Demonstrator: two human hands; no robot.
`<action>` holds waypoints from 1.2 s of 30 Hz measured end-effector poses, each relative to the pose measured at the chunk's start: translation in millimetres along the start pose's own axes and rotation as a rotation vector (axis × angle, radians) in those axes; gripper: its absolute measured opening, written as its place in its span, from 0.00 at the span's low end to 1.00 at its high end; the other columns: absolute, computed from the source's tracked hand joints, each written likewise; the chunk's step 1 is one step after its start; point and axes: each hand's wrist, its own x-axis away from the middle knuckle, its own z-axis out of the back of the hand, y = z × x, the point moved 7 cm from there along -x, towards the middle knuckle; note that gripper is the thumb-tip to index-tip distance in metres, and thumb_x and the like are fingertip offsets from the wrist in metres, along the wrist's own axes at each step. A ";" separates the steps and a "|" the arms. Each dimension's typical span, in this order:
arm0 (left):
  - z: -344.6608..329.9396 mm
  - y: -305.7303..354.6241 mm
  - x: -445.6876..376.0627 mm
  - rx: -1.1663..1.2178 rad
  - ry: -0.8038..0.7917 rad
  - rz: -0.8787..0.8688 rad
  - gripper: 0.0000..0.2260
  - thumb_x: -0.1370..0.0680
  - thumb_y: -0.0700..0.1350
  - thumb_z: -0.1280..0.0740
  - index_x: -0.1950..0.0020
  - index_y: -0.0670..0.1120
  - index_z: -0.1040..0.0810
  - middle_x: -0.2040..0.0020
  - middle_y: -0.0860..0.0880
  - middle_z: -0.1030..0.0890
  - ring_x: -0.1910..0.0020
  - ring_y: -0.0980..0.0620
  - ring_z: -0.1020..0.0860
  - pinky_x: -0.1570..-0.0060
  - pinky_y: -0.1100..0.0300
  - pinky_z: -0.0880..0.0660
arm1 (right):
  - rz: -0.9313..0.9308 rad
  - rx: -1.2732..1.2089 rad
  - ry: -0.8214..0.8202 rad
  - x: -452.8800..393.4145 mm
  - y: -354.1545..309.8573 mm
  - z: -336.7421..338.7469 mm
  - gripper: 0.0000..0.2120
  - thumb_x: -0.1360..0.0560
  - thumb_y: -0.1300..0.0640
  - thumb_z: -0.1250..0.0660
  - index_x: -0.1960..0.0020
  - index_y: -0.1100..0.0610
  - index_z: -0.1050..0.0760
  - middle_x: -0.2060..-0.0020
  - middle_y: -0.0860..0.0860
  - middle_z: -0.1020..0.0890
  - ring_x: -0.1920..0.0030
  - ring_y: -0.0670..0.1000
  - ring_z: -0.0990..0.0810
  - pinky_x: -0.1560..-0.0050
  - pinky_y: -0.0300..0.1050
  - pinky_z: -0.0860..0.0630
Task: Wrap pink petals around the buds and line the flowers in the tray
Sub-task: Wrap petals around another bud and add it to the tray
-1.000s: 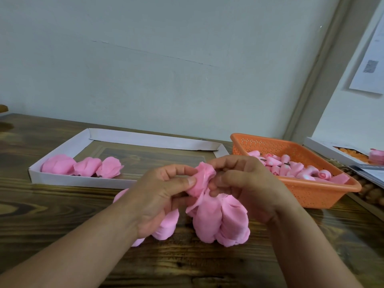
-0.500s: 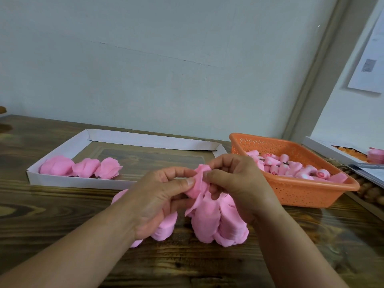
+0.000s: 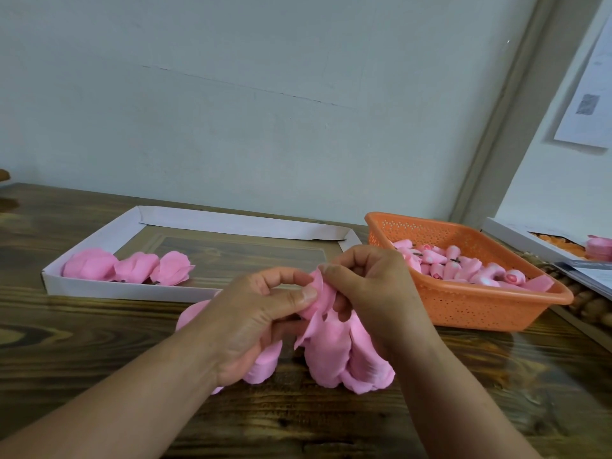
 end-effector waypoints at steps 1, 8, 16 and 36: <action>0.0 -0.1 0.4 -0.011 0.005 0.002 0.22 0.36 0.40 0.28 0.42 0.37 0.23 0.57 0.39 0.18 0.63 0.48 0.21 0.64 0.61 0.21 | 0.003 -0.007 0.000 0.3 0.1 -0.8 0.07 0.27 0.65 0.31 0.62 0.67 0.24 0.81 0.50 0.26 0.81 0.45 0.29 0.78 0.36 0.31; 2.4 0.7 -0.5 0.047 0.068 0.026 0.22 0.38 0.39 0.29 0.45 0.37 0.24 0.55 0.36 0.19 0.61 0.45 0.21 0.65 0.59 0.23 | -0.066 -0.244 -0.103 -0.2 4.9 -5.9 0.08 0.25 0.65 0.35 0.62 0.63 0.21 0.75 0.57 0.22 0.75 0.50 0.24 0.73 0.39 0.26; -3.1 3.5 2.2 0.246 0.036 0.079 0.10 0.35 0.36 0.32 0.54 0.40 0.23 0.65 0.42 0.17 0.71 0.50 0.18 0.74 0.64 0.24 | 0.003 -0.325 -0.066 -7.5 4.1 11.5 0.06 0.30 0.69 0.32 0.56 0.61 0.21 0.66 0.55 0.19 0.69 0.50 0.21 0.68 0.42 0.24; 3.6 -4.4 -1.7 0.214 0.024 0.138 0.12 0.36 0.38 0.28 0.53 0.40 0.21 0.63 0.43 0.19 0.69 0.51 0.21 0.73 0.65 0.23 | 0.358 0.161 -0.515 18.9 -32.8 -13.9 0.05 0.32 0.67 0.29 0.62 0.60 0.24 0.33 0.50 0.29 0.29 0.43 0.36 0.31 0.38 0.41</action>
